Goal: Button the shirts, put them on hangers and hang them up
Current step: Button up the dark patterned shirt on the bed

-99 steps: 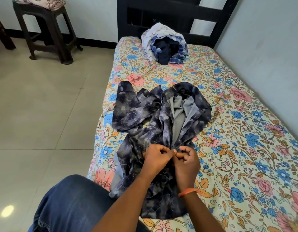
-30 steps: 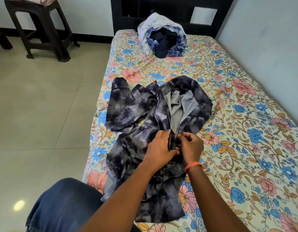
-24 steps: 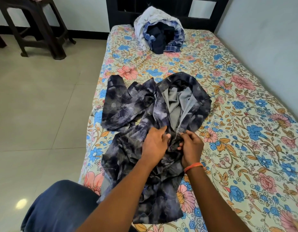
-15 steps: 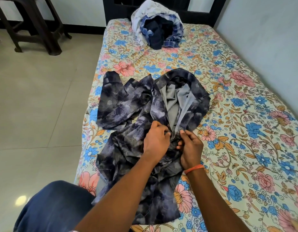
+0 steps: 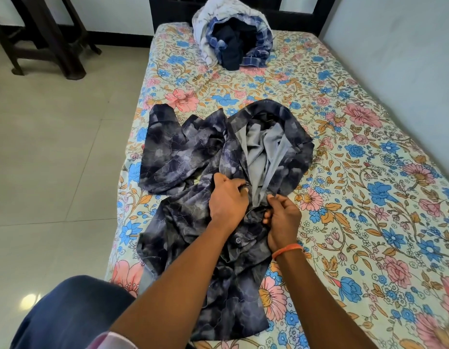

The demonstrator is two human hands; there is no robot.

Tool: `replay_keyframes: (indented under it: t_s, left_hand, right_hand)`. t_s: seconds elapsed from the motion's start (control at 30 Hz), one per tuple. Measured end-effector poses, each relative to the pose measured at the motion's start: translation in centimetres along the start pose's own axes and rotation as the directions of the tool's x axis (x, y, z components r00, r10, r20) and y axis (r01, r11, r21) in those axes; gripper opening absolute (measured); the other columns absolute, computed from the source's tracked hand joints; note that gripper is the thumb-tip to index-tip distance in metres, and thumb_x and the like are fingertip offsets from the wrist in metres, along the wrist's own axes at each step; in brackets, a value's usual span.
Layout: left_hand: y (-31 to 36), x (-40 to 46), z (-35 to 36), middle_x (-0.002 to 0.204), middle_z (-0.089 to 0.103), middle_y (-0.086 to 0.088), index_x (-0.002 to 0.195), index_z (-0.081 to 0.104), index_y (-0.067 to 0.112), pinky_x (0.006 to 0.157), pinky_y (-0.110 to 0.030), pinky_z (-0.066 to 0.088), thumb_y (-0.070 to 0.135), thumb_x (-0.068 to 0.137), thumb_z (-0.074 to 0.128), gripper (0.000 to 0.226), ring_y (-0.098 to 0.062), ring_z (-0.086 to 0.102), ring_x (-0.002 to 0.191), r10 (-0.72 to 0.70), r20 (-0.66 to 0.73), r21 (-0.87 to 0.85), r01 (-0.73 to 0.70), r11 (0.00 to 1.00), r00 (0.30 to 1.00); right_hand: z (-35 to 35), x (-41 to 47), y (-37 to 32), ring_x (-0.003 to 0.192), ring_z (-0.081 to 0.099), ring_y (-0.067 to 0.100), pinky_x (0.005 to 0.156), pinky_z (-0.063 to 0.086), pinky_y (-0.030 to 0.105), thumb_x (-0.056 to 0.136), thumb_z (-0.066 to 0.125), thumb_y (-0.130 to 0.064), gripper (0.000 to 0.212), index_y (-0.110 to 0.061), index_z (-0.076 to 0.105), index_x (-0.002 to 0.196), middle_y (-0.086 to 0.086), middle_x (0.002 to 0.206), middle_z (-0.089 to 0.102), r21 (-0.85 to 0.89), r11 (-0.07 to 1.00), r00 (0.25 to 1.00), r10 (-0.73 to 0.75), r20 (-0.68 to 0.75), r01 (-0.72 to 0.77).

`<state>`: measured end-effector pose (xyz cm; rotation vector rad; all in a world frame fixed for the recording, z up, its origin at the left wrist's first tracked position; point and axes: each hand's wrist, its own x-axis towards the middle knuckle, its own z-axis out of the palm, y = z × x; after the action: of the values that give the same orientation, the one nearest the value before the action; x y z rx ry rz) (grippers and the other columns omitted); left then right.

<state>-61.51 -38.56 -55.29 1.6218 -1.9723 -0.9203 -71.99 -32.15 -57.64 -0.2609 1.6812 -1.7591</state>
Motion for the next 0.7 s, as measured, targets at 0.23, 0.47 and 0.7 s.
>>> replay_keyframes:
  t_s: [0.23, 0.47, 0.7]
  left_hand:
    - [2.8, 2.2, 1.4, 0.124, 0.049, -0.007, 0.091, 0.074, 0.024, 0.057, -0.028, 0.044, 0.028, 0.09, 0.066, 0.009, -0.026, 0.062, 0.086, -0.358, -0.05, -0.099, 0.352, 0.931, 0.932]
    - [1.9, 0.4, 0.8, 0.114, 0.054, -0.004, 0.081, 0.064, 0.033, 0.074, -0.038, 0.055, 0.027, 0.095, 0.053, 0.018, -0.027, 0.061, 0.093, -0.14, 0.059, -0.19, 0.149, 0.97, 0.988]
    - [-2.6, -7.3, 0.3, 0.098, 0.047, 0.005, 0.089, 0.06, 0.019, 0.073, -0.018, 0.037, 0.014, 0.096, 0.052, 0.012, 0.0, 0.049, 0.08, 0.056, -0.114, -0.299, -0.088, 0.95, 0.992]
  right_hand:
    - [0.3, 0.2, 0.5, 0.038, 0.041, 0.007, 0.034, 0.036, 0.02, 0.094, 0.061, -0.004, 0.003, -0.003, 0.061, 0.091, 0.004, 0.058, 0.048, -0.03, 1.0, 1.0, -0.006, -0.014, 0.006]
    - [1.1, -1.0, 0.8, 0.056, 0.057, 0.013, 0.05, 0.048, 0.026, 0.093, 0.064, -0.014, 0.005, -0.011, 0.064, 0.089, 0.002, 0.074, 0.063, -0.312, 0.933, 0.975, -0.211, -0.067, 0.181]
    - [0.6, -7.4, 4.2, 0.079, 0.052, 0.015, 0.069, 0.04, 0.027, 0.093, 0.05, -0.038, 0.032, -0.008, 0.062, 0.092, -0.003, 0.086, 0.057, -0.553, 0.61, 0.783, -0.608, 0.131, 0.567]
